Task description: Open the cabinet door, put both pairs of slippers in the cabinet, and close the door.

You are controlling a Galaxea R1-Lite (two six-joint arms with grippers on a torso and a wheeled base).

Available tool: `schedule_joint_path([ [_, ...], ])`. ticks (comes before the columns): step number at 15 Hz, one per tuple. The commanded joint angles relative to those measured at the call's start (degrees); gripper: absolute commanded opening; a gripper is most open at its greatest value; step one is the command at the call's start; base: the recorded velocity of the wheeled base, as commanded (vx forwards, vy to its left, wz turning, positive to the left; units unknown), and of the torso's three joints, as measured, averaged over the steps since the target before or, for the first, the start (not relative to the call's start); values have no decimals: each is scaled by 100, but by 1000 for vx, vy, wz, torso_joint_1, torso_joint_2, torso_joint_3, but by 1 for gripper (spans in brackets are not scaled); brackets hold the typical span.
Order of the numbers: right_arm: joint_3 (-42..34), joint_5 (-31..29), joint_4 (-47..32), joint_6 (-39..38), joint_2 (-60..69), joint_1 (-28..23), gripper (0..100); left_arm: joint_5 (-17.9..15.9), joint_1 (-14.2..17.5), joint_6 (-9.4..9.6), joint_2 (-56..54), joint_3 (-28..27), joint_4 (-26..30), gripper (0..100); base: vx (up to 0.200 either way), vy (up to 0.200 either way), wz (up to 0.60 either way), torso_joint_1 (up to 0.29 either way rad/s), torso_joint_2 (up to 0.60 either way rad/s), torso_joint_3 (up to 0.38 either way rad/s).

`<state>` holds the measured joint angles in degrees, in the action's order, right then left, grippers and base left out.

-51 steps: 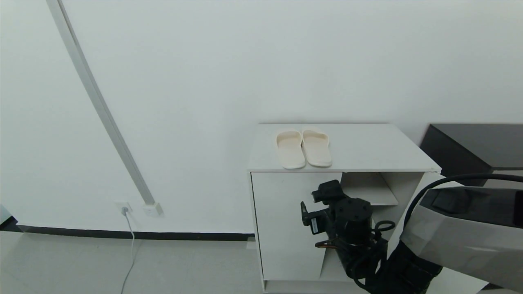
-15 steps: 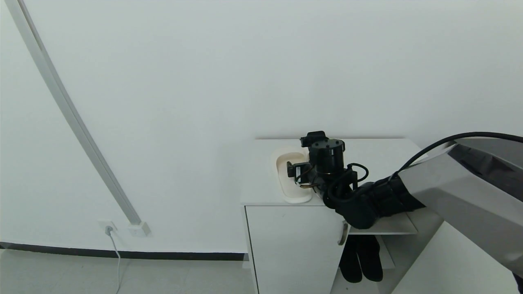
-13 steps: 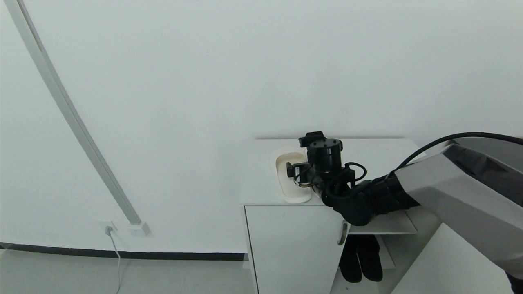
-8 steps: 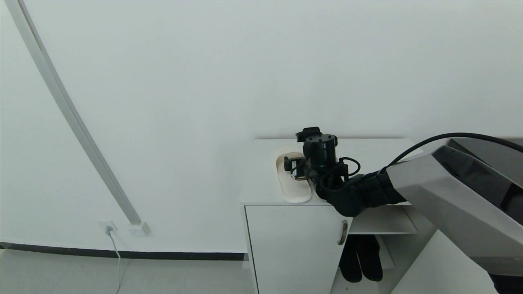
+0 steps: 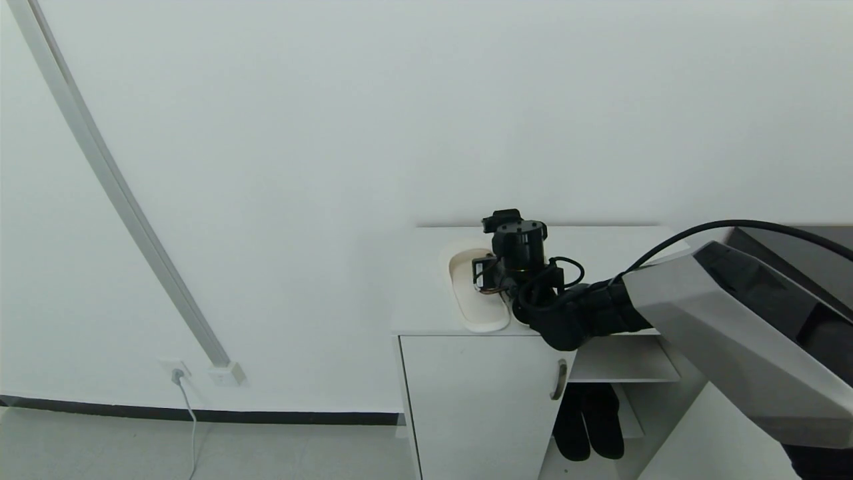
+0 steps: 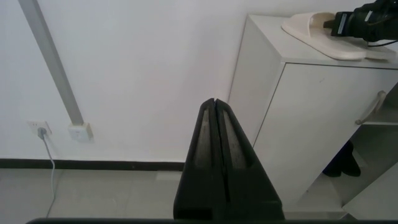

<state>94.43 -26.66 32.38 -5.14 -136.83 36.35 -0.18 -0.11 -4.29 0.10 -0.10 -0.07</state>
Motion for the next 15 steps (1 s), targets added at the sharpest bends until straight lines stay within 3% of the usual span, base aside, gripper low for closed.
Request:
schedule_joint_path([
  [1, -56, -6, 14, -13, 156, 3, 0, 1, 2, -10, 8, 1, -1, 0, 0, 0, 0, 0, 0, 0],
  [4, -654, 65, 49, -57, 816, 47, 0, 1, -7, -2, 8, 1, -1, 0, 0, 0, 0, 0, 0, 0],
  [10, -3932, 1559, 1007, -13, 3057, 83, 0, 1, 2, -2, 8, 1, -1, 0, 0, 0, 0, 0, 0, 0],
  [12, -4714, 2086, 1025, -13, 3760, 83, 0, 1, 2, -2, -1, 1, -1, 0, 0, 0, 0, 0, 0, 0],
  [15, -5356, 2183, 1042, -39, 4358, 232, 0, 1, 2, -2, 8, 1, -1, 0, 0, 0, 0, 0, 0, 0],
])
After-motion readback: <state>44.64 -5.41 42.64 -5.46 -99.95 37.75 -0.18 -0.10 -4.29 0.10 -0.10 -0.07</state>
